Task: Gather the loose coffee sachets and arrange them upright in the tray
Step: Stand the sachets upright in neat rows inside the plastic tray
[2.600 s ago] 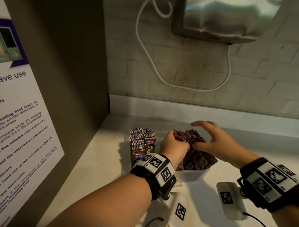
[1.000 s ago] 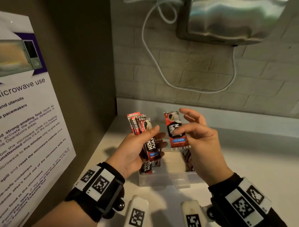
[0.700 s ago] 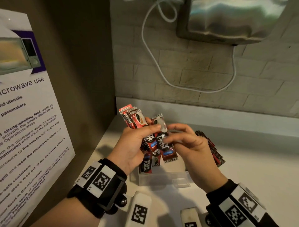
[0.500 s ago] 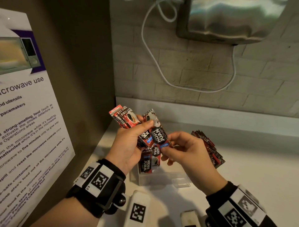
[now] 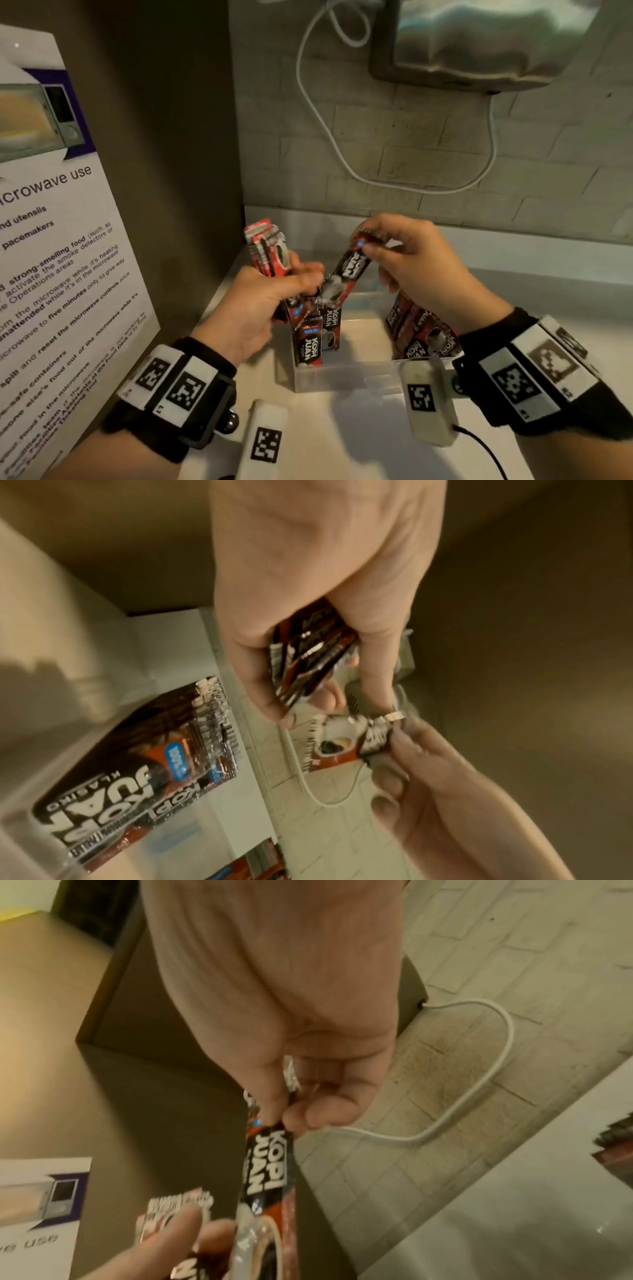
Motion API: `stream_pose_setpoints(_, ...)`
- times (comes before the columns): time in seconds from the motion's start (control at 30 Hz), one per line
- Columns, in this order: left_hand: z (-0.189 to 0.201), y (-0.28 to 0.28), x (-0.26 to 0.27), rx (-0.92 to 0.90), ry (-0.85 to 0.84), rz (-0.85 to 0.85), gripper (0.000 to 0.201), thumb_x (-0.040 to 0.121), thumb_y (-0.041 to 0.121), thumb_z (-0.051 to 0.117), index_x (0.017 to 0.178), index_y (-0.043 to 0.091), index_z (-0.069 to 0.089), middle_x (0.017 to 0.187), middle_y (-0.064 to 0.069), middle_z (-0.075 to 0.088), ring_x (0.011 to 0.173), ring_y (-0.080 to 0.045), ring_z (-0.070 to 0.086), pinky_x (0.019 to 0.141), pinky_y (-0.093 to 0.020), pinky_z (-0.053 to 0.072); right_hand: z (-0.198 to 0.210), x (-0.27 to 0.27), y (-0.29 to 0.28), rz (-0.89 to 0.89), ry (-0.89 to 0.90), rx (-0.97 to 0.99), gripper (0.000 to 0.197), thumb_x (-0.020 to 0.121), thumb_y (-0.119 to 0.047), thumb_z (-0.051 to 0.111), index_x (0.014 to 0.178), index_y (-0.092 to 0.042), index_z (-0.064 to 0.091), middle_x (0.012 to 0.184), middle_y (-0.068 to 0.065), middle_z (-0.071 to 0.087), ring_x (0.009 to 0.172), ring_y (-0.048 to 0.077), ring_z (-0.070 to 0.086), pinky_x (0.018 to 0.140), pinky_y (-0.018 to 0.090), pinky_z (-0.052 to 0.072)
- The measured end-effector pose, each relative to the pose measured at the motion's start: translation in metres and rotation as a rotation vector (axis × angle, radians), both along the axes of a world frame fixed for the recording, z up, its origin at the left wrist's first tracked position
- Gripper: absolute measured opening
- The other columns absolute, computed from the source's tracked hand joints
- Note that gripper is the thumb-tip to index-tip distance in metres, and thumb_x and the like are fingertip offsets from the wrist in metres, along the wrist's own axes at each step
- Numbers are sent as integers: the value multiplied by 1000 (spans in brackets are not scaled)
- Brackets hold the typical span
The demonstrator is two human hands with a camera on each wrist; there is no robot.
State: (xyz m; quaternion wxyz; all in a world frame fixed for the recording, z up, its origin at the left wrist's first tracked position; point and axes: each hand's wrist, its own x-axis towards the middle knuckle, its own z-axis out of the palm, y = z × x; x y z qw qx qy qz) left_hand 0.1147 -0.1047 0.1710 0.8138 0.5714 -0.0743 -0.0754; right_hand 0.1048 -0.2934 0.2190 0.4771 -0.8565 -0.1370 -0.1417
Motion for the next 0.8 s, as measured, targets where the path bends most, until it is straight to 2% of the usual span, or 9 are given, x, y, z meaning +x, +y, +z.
stream_pose_setpoints(0.1, -5, -9, -4, 133, -26, -7, 29, 58, -3, 80, 64, 21, 65, 76, -4, 71, 78, -24, 69, 80, -44, 53, -3, -1, 14, 39, 36, 159, 18, 87, 3, 63, 89, -15, 62, 71, 7, 56, 42, 14, 50, 40, 27, 43)
stream_pose_setpoints(0.17, -10, -14, -3, 137, -9, 58, 31, 63, -9, 78, 74, 15, 63, 76, -7, 72, 77, -26, 71, 76, -42, 54, -9, -2, 21, 16, 88, 325, 14, 86, 1, 65, 86, -12, 60, 67, 7, 56, 40, 11, 50, 37, 23, 42)
stream_pose_setpoints(0.23, -15, -18, -3, 131, 11, 109, 31, 65, -10, 77, 83, 10, 63, 78, -8, 74, 77, -26, 72, 72, -39, 54, -19, -5, 26, -4, 175, 395, 8, 86, -3, 67, 85, -9, 61, 67, 12, 57, 40, 12, 50, 36, 21, 41)
stream_pose_setpoints(0.33, -20, -18, -6, 145, -10, 138, 29, 68, -9, 76, 76, 14, 60, 72, -2, 71, 73, -20, 71, 68, -35, 52, -34, -10, 30, -30, 284, 453, 10, 88, -2, 63, 80, -6, 62, 66, 11, 60, 43, 13, 54, 39, 23, 46)
stream_pose_setpoints(0.43, -23, -9, -6, 90, -8, 206, 26, 74, -6, 73, 75, 15, 58, 74, -1, 70, 73, -17, 68, 72, -37, 54, -46, -7, 21, -132, 317, 617, 20, 92, 1, 56, 75, -8, 59, 69, 9, 63, 51, 18, 58, 46, 23, 51)
stream_pose_setpoints(0.53, -26, 5, 0, -22, 54, 341, 23, 79, -4, 70, 75, 15, 57, 65, -1, 64, 67, -19, 62, 78, -41, 52, -63, 1, 11, -254, 358, 539, 18, 94, 0, 53, 81, -7, 63, 82, 13, 68, 63, 21, 63, 57, 28, 56)
stream_pose_setpoints(0.6, -32, 12, 3, -46, 120, 397, 23, 81, 0, 71, 74, 17, 57, 61, 1, 61, 64, -16, 60, 75, -38, 53, -75, 4, 9, -284, 426, 468, 17, 95, -1, 52, 85, -9, 64, 87, 13, 69, 67, 23, 65, 65, 32, 59)
stream_pose_setpoints(0.7, -42, 18, 3, -70, 255, 413, 14, 83, 14, 72, 80, 18, 59, 75, 0, 62, 74, -13, 61, 72, -38, 53, -90, 9, 9, -289, 506, 416, 17, 92, 1, 55, 76, -5, 58, 85, 14, 66, 64, 25, 63, 67, 39, 59)
stream_pose_setpoints(0.8, -49, 20, 0, -123, 380, 426, 13, 87, 28, 69, 85, 18, 60, 83, 1, 60, 87, -14, 61, 80, -51, 54, -100, 15, 12, -290, 519, 377, 26, 90, 4, 58, 69, -9, 49, 79, 16, 60, 62, 26, 63, 67, 43, 57)
